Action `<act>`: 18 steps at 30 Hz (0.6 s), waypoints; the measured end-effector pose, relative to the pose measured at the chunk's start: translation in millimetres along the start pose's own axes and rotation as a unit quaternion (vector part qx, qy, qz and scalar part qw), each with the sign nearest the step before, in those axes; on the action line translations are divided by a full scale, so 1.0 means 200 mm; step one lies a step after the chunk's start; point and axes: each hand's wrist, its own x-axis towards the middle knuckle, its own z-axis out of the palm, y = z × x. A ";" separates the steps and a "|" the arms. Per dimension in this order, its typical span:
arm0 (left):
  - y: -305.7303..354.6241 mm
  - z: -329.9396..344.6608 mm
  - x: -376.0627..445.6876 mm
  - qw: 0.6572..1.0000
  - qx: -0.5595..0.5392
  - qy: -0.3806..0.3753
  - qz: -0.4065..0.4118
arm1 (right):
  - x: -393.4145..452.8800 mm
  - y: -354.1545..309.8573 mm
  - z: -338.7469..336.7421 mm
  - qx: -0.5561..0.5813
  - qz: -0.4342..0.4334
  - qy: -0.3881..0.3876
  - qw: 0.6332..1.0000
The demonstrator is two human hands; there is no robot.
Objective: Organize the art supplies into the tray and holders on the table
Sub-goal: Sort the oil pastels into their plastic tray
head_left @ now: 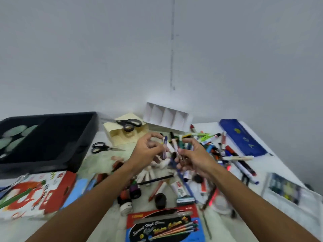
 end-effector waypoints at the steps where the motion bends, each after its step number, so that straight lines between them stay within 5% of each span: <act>1: -0.01 0.09 0.03 0.999 0.000 -0.033 -0.005 | -0.05 0.00 -0.10 -0.005 -0.011 0.015 1.000; 6: -0.04 0.51 0.14 0.981 -0.023 -0.185 -0.047 | -0.33 -0.01 -0.53 0.038 -0.012 0.068 0.997; 12: -0.04 1.02 0.20 0.942 -0.060 -0.306 -0.127 | -0.69 0.01 -0.99 0.220 0.012 0.132 0.966; 18: -0.07 1.37 0.18 0.944 0.001 -0.324 -0.068 | -0.89 0.12 -1.25 0.128 -0.019 0.262 0.956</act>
